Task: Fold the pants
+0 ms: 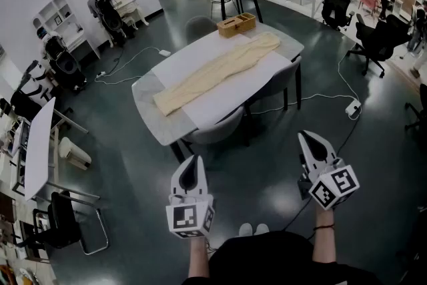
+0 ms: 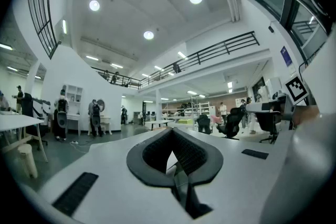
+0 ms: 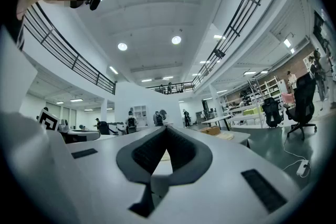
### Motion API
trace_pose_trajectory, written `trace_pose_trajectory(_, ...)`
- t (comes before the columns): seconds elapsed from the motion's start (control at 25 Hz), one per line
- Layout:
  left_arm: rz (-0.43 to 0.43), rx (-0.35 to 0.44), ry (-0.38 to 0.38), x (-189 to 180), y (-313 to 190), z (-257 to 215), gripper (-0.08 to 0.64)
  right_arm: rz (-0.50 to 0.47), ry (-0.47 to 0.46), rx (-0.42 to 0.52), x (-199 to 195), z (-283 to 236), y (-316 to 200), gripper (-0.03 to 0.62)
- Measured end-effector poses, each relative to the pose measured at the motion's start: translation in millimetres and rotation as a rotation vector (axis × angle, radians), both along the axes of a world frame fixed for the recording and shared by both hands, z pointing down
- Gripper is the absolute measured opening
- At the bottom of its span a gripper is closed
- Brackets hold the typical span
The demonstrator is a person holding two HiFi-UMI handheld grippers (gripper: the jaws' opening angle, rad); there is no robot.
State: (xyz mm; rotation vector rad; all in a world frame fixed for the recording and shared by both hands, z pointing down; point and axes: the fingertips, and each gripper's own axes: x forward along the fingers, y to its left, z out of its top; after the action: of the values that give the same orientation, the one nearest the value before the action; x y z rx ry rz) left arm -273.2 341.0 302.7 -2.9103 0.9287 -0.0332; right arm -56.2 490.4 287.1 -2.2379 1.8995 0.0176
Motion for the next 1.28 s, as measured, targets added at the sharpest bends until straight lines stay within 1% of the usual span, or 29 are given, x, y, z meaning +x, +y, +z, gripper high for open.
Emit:
trace_pose_trajectory(0.32,0.005,-0.021,-0.007,22.4,-5.5,7.3,0.014,-0.006,-0.002,-0.003,20.2,4.1,-6.1,0.014)
trace_pose_trajectory(0.52,0.009,-0.030,-0.009,42.6,-4.3,9.9,0.014,0.005,0.001,-0.004,40.4,5.1,-4.8,0.014)
trace_pose_trajectory(0.84,0.003,-0.068,-0.019,65.4,-4.6,27.9,0.014,-0.013,-0.037,0.016,62.4,15.0,-12.4,0.014)
trace_pose_trajectory(1.12,-0.003,-0.086,-0.038,90.5,-29.8,35.3,0.014,-0.017,-0.062,0.007,89.2,23.5,-37.8,0.014)
trace_pose_trajectory(1.28,0.010,-0.097,-0.037,120.3,-52.1,43.7,0.014,-0.006,-0.078,0.007,114.2,30.7,-56.3,0.014)
